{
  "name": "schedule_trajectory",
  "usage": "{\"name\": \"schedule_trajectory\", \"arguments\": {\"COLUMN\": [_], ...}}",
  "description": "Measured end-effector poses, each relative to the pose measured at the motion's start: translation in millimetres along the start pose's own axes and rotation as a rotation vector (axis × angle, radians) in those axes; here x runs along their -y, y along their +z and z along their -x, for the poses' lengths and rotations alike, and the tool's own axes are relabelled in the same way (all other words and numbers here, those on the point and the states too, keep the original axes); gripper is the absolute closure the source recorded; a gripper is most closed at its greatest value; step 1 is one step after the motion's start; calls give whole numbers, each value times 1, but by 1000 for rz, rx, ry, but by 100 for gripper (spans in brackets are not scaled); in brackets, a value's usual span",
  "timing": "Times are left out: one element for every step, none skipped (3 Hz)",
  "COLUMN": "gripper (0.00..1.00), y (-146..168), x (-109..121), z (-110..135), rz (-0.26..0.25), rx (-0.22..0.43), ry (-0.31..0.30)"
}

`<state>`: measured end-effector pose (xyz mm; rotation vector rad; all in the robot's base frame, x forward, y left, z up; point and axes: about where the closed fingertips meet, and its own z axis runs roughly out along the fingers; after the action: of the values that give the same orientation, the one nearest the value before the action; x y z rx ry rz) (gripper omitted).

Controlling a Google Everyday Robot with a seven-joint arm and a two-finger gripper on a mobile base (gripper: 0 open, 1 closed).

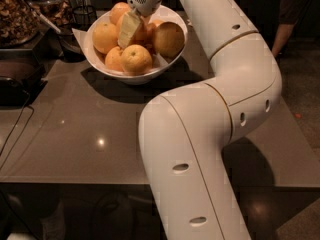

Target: Pick orange from white bowl

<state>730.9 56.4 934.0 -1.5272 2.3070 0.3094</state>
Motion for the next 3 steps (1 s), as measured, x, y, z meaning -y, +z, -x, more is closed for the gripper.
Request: {"name": "schedule_trajectory", "arguments": {"gripper": [64, 87, 100], "y": [0, -4, -16], "x": [0, 6, 6], "z": [0, 11, 17], "rz": [0, -24, -32], "rx": [0, 56, 110], "ry": [0, 2, 0]}}
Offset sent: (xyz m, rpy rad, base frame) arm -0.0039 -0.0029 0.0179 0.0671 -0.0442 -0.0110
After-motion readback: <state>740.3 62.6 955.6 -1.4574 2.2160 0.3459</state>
